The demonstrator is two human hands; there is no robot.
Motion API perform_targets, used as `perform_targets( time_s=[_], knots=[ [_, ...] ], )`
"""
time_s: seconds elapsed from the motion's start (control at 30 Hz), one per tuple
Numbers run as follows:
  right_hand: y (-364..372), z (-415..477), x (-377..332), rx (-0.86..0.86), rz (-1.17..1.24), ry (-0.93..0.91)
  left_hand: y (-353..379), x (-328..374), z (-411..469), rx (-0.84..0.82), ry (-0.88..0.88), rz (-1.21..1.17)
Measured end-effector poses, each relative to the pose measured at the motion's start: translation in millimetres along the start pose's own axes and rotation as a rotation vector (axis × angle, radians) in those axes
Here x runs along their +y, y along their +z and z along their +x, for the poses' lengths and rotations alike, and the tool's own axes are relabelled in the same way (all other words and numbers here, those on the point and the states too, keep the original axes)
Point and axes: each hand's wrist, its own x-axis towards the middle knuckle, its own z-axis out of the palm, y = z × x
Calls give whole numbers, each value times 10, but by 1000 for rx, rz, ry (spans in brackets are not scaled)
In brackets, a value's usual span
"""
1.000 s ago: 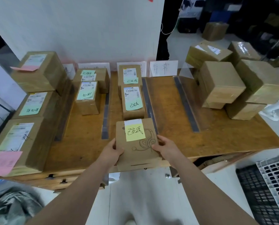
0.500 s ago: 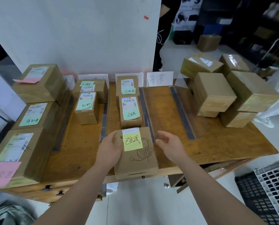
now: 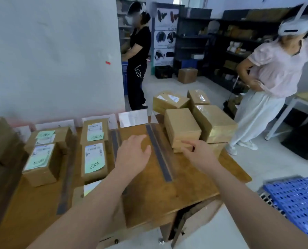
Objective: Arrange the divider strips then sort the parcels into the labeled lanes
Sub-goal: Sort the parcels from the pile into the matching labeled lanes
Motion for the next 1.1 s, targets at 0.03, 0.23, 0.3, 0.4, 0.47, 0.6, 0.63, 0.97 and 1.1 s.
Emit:
perform_targets(
  time_s=[0.03, 0.23, 0.3, 0.4, 0.47, 0.6, 0.63, 0.97, 1.1],
  knots=[
    [-140, 69, 120, 7, -7, 14, 104, 157, 95, -6, 26, 11],
    [-913, 581, 880, 35, -22, 69, 778, 1058, 696, -56, 38, -38],
    [-1114, 772, 1154, 35, -1, 82, 974, 1285, 867, -73, 7, -70],
    [-1309, 1049, 1508, 31, 48, 106, 1228, 1542, 1086, -113, -50, -91],
    [-1371, 1233, 1708, 13, 88, 137, 1386, 1672, 1217, -145, -84, -122],
    [-1414, 1579, 2011, -35, 117, 214, 1682, 1858, 1508, -204, -137, -144],
    [-1405, 1647, 2058, -41, 121, 225, 1749, 1882, 1576, -223, -146, -137],
    [-1186, 2148, 2423, -62, 469, 439, 2360, 1945, 2061, -367, -239, -212],
    [-1189, 2189, 2532, -42, 696, 482, 2366, 2019, 1994, -232, -289, -353]
  ],
)
